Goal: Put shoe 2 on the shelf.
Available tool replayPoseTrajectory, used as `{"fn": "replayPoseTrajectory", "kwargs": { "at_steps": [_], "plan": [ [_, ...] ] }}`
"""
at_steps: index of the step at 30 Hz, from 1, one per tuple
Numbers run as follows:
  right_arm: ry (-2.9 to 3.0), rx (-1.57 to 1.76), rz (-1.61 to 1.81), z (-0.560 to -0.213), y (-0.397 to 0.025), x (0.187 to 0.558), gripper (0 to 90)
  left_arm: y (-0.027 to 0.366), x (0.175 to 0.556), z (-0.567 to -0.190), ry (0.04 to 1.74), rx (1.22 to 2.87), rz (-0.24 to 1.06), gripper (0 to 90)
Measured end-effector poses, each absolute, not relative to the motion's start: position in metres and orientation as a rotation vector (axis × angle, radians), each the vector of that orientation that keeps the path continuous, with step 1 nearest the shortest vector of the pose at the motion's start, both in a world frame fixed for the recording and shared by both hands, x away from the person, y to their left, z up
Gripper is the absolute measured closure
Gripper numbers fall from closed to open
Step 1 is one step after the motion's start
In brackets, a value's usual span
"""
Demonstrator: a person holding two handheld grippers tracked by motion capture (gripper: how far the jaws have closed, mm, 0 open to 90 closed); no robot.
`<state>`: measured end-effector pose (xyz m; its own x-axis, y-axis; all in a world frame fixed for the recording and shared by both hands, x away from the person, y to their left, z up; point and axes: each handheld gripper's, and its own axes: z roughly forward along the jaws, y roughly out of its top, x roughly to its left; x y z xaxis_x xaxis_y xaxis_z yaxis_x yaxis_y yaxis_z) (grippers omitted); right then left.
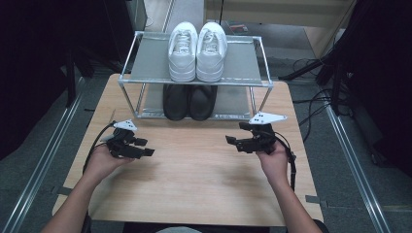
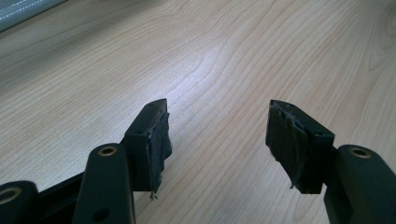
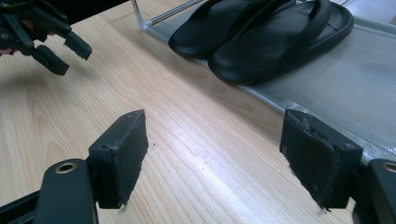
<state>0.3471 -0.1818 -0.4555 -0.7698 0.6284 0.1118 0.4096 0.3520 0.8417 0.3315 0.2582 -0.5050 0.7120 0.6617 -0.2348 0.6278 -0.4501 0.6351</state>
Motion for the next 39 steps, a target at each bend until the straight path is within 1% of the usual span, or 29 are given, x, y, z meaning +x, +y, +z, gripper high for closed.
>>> {"fn": "replayPoseTrajectory", "kwargs": {
  "at_steps": [9, 23, 39],
  "plan": [
    [2.406, 0.915, 1.360, -0.466, -0.182, 0.341, 24.4, 0.258, 0.332, -0.504, 0.964, 2.195, 0.063, 39.7],
    [2.394, 0.927, 1.321, -0.478, -0.178, 0.355, 24.9, 0.250, 0.333, -0.506, 0.936, 2.235, 0.052, 39.2],
    [2.410, 0.942, 1.298, -0.481, -0.178, 0.357, 24.9, 0.247, 0.333, -0.507, 0.924, 2.246, 0.052, 38.6]
  ]
}}
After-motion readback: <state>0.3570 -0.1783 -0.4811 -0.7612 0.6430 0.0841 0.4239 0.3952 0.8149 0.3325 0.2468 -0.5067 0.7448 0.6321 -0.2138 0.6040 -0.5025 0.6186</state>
